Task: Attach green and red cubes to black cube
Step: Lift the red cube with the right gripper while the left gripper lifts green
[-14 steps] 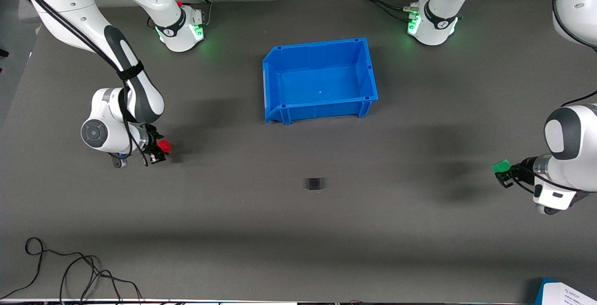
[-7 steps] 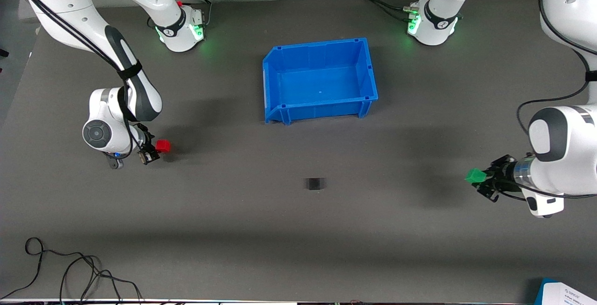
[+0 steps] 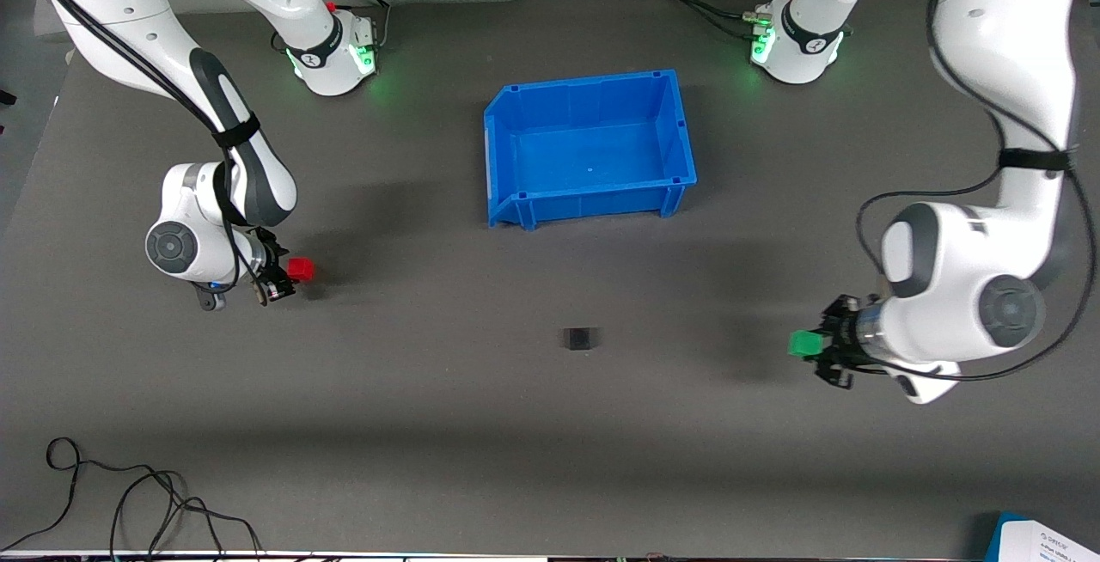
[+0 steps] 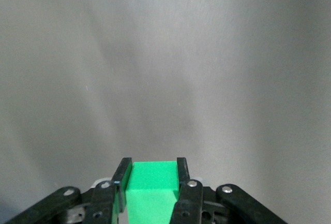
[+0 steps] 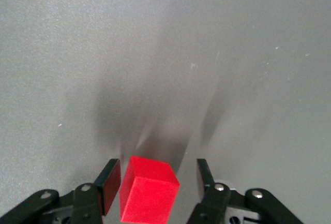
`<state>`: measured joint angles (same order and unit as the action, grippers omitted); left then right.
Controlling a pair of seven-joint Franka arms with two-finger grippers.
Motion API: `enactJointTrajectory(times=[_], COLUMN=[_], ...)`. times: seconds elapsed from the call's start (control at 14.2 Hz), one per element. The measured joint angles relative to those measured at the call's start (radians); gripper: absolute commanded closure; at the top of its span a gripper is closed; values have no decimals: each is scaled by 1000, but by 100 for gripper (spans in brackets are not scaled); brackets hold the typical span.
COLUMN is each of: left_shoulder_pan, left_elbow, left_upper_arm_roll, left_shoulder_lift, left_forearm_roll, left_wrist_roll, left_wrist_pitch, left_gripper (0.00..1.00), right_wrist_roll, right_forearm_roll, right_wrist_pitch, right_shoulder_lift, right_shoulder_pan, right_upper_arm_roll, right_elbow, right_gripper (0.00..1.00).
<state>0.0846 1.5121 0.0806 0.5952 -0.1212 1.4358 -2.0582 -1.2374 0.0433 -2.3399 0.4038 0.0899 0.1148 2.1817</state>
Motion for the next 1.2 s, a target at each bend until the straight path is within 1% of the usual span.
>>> enactJointTrajectory(times=[0.07, 0.14, 0.28, 0.35, 0.42, 0.49, 0.78, 0.92, 1.06, 1.2], left_shoulder_pan=[15, 27, 50, 60, 69, 75, 80, 80, 80, 80], left_elbow=[0, 0, -1, -1, -1, -1, -4, -4, -4, -4], left_upper_arm_roll=[0, 0, 0, 0, 0, 0, -1, -2, -2, -2], left_shoulder_lift=[11, 23, 41, 47, 52, 55, 59, 59, 59, 59], left_forearm_roll=[-1, -4, -13, -14, -14, -14, -14, -14, -15, -15], left_wrist_roll=[38, 64, 85, 95, 107, 117, 127, 128, 128, 128], left_wrist_pitch=[-9, -19, -29, -34, -36, -36, -39, -48, -51, -54], left_gripper=[100, 100, 100, 100, 100, 100, 100, 100, 100, 100], right_wrist_roll=[0, 0, 0, 0, 0, 0, -2, -25, -98, -184], right_forearm_roll=[-10, -24, -45, -47, -47, -47, -49, -53, -68, -116], right_wrist_pitch=[0, 0, -3, -6, -7, -7, -7, -6, 35, 133], right_shoulder_lift=[4, 8, 16, 18, 18, 18, 18, 18, 19, 36], right_shoulder_pan=[0, 0, 1, 1, 1, 1, 2, 4, 24, 87], right_upper_arm_roll=[0, 0, 0, -1, -1, -1, -4, -19, -50, -62], right_elbow=[0, 0, -1, -1, -3, -8, -22, -55, -124, -256], right_gripper=[32, 36, 57, 71, 81, 84, 85, 85, 83, 83])
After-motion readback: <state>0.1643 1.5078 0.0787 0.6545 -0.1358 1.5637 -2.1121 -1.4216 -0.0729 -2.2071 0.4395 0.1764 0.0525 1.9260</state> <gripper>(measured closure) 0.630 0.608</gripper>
